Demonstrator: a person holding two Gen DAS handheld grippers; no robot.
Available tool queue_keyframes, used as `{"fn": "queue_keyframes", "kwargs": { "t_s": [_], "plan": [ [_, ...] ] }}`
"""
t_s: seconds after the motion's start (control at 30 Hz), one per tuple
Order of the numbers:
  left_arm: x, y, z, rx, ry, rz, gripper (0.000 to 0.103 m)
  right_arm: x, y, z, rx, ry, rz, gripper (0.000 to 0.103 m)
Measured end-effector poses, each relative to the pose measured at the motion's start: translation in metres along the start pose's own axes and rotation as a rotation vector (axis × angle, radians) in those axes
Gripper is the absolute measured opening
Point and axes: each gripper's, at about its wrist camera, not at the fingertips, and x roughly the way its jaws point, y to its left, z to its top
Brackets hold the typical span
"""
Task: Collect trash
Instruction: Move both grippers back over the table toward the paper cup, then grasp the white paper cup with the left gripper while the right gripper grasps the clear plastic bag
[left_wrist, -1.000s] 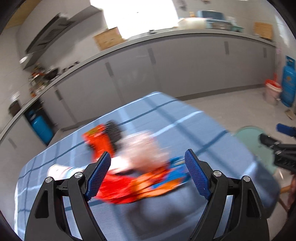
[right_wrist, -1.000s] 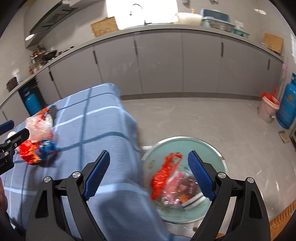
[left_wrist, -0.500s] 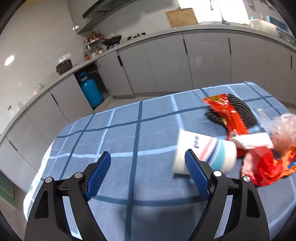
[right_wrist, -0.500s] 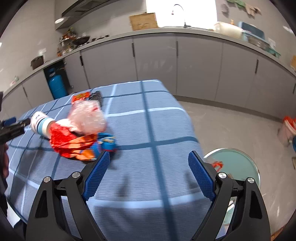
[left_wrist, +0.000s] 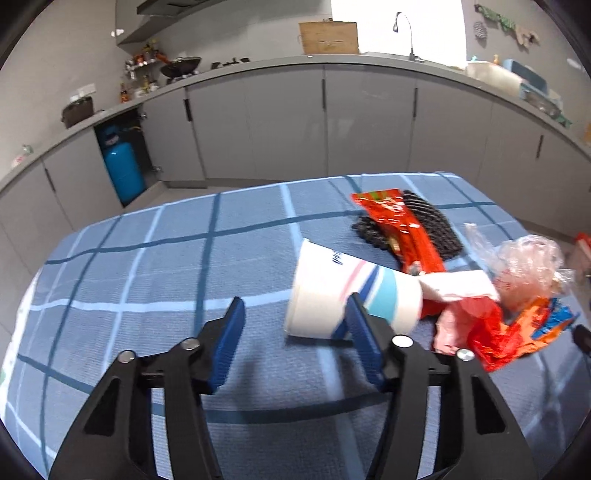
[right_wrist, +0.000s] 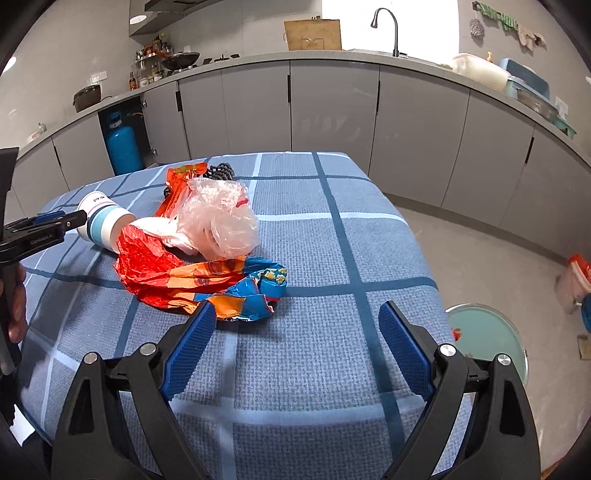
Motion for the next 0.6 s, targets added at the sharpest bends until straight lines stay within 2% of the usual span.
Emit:
{"fn": "queue_keyframes", "kwargs": {
  "t_s": [0.1,0.17,0.2,0.23,0.27,0.3,0.33,0.4,0.53,0.6],
  "plan": [
    [-0.002,-0.006,0.0,0.025,-0.009,-0.025,0.039,0.001,0.002,0.001,-0.007,-0.002,0.004,0.089],
    [-0.005,-0.009,-0.001,0.035,-0.015,-0.014,0.038,0.0,0.002,0.002,-0.006,-0.004,0.005,0.089],
    [-0.007,-0.009,0.0,0.037,-0.024,-0.004,0.042,-0.001,0.001,0.002,-0.003,-0.007,0.004,0.089],
    [-0.01,-0.008,0.0,0.039,-0.035,0.009,0.05,-0.002,0.0,0.002,0.0,-0.009,0.004,0.089],
    [-0.015,-0.007,0.0,0.032,-0.048,0.027,0.08,-0.002,-0.001,0.001,0.005,-0.01,0.004,0.089],
    [-0.019,-0.005,0.001,0.012,-0.065,0.047,0.092,-0.003,-0.002,0.001,0.009,-0.011,0.004,0.089],
    [-0.022,-0.003,0.002,-0.005,-0.075,0.049,0.092,-0.002,-0.003,0.0,0.012,-0.012,0.005,0.089],
    [-0.022,-0.003,0.004,-0.032,-0.042,0.038,0.092,-0.001,-0.005,-0.001,0.019,-0.012,0.009,0.089],
    [-0.003,-0.013,0.003,-0.18,0.115,0.106,0.092,0.003,-0.003,-0.003,0.022,-0.012,0.029,0.089],
    [0.002,-0.021,0.002,-0.241,0.145,0.106,0.092,0.002,-0.003,-0.005,0.02,-0.013,0.036,0.089]
  ]
}}
